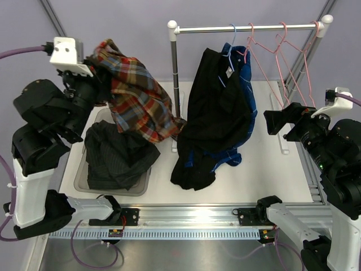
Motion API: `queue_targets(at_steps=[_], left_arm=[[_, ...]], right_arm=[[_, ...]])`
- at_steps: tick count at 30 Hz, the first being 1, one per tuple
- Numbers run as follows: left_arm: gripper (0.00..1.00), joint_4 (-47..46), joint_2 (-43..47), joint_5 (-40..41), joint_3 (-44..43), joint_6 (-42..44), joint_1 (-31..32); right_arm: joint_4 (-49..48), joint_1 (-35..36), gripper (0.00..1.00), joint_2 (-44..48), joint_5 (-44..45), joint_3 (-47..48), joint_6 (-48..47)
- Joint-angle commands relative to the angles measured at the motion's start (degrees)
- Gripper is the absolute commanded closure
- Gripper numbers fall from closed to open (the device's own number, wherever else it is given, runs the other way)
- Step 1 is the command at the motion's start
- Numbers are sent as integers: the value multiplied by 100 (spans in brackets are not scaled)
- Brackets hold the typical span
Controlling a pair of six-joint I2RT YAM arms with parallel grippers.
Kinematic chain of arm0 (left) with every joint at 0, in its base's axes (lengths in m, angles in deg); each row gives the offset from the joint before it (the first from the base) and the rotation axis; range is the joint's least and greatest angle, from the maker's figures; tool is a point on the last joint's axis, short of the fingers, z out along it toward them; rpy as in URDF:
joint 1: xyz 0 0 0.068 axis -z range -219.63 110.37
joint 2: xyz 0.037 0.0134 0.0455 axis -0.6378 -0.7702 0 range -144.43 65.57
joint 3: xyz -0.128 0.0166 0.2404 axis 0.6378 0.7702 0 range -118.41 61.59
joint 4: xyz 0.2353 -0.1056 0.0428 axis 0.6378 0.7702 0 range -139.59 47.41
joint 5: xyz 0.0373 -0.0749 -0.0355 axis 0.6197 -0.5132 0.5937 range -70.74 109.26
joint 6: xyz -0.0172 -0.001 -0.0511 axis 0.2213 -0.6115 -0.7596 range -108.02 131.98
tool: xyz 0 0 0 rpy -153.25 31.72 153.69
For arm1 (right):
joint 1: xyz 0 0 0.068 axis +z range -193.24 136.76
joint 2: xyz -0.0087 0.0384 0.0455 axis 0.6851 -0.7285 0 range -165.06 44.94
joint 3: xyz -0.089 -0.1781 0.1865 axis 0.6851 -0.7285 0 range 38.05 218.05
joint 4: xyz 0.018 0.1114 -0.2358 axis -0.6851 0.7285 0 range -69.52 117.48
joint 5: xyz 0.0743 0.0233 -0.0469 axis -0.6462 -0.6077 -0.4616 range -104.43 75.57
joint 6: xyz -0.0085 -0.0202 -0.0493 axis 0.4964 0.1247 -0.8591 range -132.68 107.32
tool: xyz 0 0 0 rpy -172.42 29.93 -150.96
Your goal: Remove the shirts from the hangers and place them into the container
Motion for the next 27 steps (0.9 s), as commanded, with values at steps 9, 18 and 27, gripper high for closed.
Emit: queue_targets(at_steps=[9,18,27], left_arm=[[100,-601,-750,1349,-1289,2004,-437],[100,-1486,67,2033,-981,2617,-437],[100,-2603,1130,1675,-1438,3268,-428]], right_arm=[[75,24,1,-9,-113,327,-283],[40,24,0,-61,-394,266,-300],[-65,24,1,-175,-745,257,-256]])
